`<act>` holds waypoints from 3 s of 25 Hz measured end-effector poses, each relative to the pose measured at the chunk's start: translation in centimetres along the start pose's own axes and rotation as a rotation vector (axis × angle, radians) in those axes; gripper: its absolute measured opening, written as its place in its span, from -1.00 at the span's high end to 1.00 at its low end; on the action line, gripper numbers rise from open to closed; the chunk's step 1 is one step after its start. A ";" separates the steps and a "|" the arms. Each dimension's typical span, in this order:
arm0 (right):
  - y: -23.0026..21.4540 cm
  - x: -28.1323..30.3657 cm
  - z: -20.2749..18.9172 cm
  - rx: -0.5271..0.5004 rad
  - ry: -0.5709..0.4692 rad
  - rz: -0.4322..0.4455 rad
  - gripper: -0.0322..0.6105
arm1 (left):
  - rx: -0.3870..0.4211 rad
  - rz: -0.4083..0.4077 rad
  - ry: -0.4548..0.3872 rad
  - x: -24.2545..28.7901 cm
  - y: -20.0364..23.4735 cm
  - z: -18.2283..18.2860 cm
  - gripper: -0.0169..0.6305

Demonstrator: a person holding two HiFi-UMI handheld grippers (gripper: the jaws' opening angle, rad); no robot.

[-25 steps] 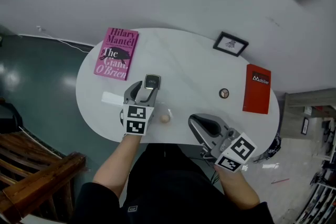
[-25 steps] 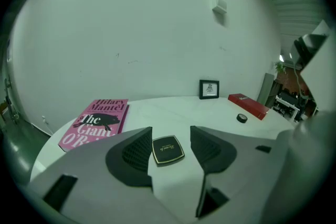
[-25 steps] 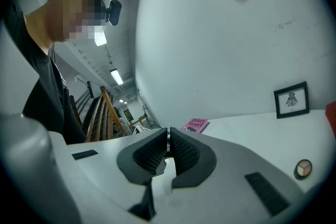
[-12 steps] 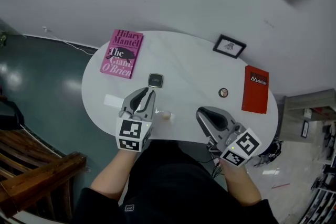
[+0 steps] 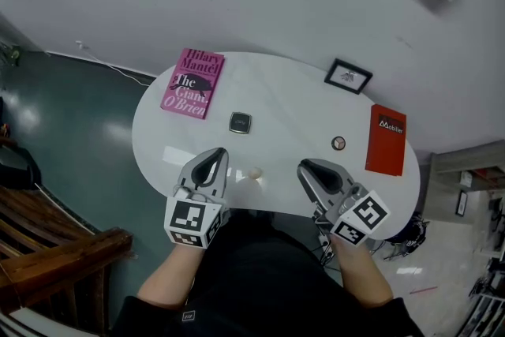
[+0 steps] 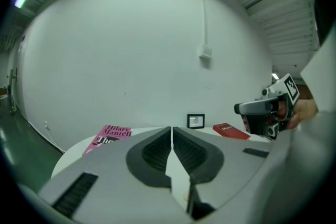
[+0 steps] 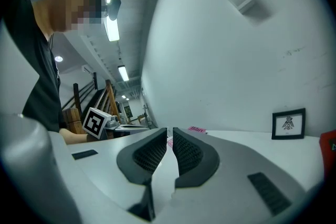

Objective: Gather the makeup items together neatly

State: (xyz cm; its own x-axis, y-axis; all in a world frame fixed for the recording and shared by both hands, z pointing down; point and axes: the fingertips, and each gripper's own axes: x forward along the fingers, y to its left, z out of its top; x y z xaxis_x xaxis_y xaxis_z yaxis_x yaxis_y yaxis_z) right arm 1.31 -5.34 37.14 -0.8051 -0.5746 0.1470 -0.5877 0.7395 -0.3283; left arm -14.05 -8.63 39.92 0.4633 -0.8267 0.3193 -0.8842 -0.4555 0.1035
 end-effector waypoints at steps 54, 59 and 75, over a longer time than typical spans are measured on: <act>-2.4 10.3 -23.6 -0.200 0.461 -0.110 0.45 | -0.038 -0.032 0.012 0.1 3.7 -3.6 0.89; -2.5 10.2 -20.4 -0.214 0.424 -0.131 0.48 | -0.029 -0.050 -0.022 -0.3 3.9 -1.9 0.89; -10.6 11.9 -13.8 -0.255 0.364 -0.202 0.48 | -0.029 -0.019 -0.006 1.6 5.0 -0.2 0.89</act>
State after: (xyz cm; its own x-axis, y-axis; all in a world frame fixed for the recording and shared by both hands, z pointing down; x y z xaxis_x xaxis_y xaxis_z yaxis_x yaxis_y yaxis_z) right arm -3.20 -15.16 55.28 -0.6217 -0.5892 0.5160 -0.6994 0.7142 -0.0271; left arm -17.76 -12.13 41.16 0.4801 -0.8200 0.3117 -0.8767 -0.4612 0.1370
